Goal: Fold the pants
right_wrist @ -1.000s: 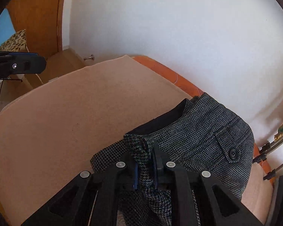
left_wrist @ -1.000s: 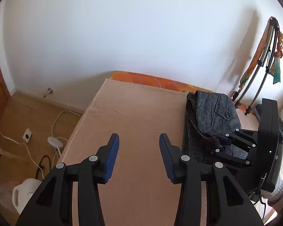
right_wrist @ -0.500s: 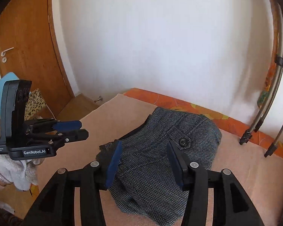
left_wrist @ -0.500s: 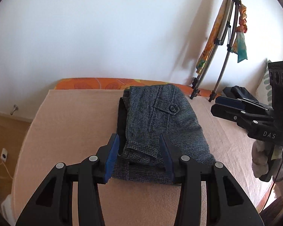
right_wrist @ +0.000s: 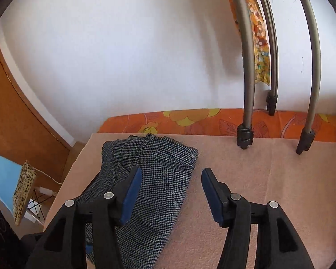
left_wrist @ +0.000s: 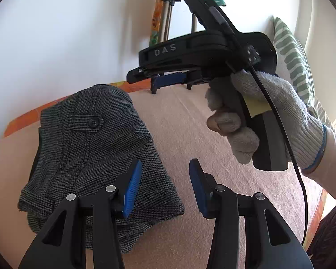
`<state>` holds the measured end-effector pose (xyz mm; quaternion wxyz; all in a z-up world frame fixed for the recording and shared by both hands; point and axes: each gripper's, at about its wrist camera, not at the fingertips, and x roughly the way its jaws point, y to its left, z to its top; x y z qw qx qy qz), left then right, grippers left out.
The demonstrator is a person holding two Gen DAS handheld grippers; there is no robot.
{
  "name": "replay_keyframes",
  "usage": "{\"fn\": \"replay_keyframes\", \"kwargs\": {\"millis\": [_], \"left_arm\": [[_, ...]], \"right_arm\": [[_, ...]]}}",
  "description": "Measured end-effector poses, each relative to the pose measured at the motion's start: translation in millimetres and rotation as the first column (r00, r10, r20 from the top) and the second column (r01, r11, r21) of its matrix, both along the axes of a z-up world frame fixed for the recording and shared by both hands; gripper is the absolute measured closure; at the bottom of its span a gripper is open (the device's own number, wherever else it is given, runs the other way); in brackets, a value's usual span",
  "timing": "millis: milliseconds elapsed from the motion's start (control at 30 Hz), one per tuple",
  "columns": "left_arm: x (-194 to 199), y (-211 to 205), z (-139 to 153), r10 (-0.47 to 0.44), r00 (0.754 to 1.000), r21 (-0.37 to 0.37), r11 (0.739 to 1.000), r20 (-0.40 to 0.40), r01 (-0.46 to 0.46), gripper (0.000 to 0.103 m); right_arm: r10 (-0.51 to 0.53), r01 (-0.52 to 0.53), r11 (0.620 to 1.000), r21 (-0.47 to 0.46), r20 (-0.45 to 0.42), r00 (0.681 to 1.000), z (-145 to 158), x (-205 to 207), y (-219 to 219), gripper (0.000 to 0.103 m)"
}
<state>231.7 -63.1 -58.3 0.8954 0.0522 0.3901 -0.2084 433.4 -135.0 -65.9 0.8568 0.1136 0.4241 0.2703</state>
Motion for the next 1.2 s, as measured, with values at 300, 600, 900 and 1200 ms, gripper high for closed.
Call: {"fn": "replay_keyframes", "kwargs": {"millis": [300, 600, 900, 1200], "left_arm": [[-1, -26, -45, -0.075, 0.997, 0.267, 0.961, 0.007, 0.071, 0.061], [-2, 5, -44, -0.11, 0.994, 0.148, 0.983, -0.016, 0.111, 0.093], [-6, 20, -38, -0.113, 0.993, 0.084, 0.99, -0.035, 0.115, 0.086], [-12, 110, 0, 0.071, 0.997, -0.068, 0.995, -0.034, -0.073, 0.056]], "right_arm": [[-0.024, 0.037, 0.995, 0.096, -0.128, 0.992, -40, 46, 9, 0.044], [-0.019, 0.037, 0.992, 0.12, -0.152, 0.988, -58, 67, 25, 0.073], [0.003, -0.001, 0.994, -0.107, 0.021, 1.0, -19, 66, 45, 0.088], [0.052, -0.047, 0.995, -0.087, 0.063, 0.997, -5, 18, 14, 0.052]]}}
